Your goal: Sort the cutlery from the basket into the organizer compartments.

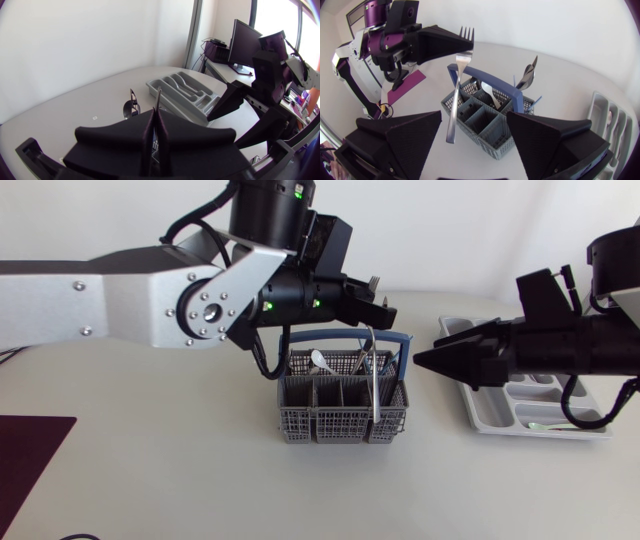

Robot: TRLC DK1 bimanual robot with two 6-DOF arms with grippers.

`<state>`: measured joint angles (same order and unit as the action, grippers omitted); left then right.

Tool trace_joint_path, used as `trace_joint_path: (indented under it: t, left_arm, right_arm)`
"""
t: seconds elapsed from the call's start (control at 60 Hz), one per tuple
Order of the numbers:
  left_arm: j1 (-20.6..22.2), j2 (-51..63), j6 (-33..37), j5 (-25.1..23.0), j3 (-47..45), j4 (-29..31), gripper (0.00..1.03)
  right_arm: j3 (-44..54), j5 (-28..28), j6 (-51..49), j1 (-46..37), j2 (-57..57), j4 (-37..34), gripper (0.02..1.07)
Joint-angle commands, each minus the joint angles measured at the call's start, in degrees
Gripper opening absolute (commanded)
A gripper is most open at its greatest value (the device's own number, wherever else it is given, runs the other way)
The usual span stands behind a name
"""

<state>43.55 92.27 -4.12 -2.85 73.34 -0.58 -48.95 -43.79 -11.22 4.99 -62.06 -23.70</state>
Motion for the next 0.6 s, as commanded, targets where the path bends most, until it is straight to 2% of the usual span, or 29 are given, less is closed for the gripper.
trace_joint_path:
  t: [0.0,0.25,0.483,0.583]
  left_arm:
    - [-0.5,1.4,-2.1,-1.3,2.7,0.1,0.03]
    - [0.3,2.9,-2.9,-1.8,3.9,0.5,0.03]
    - [0.3,3.4,-3.7,-2.4,4.3,1.0,0.03]
    - [0.2,3.4,-4.1,-2.8,4.3,1.1,0.03]
  right_arm:
    - [-2.1,-0.3,3.6,1.6,-2.3,1.6,0.94]
    - [-3.8,1.7,5.8,5.3,-6.1,4.2,0.86]
    - [-5.8,2.9,7.4,7.8,-8.8,5.8,0.64]
    - [-6.4,3.8,8.3,9.2,-10.2,6.7,0.57]
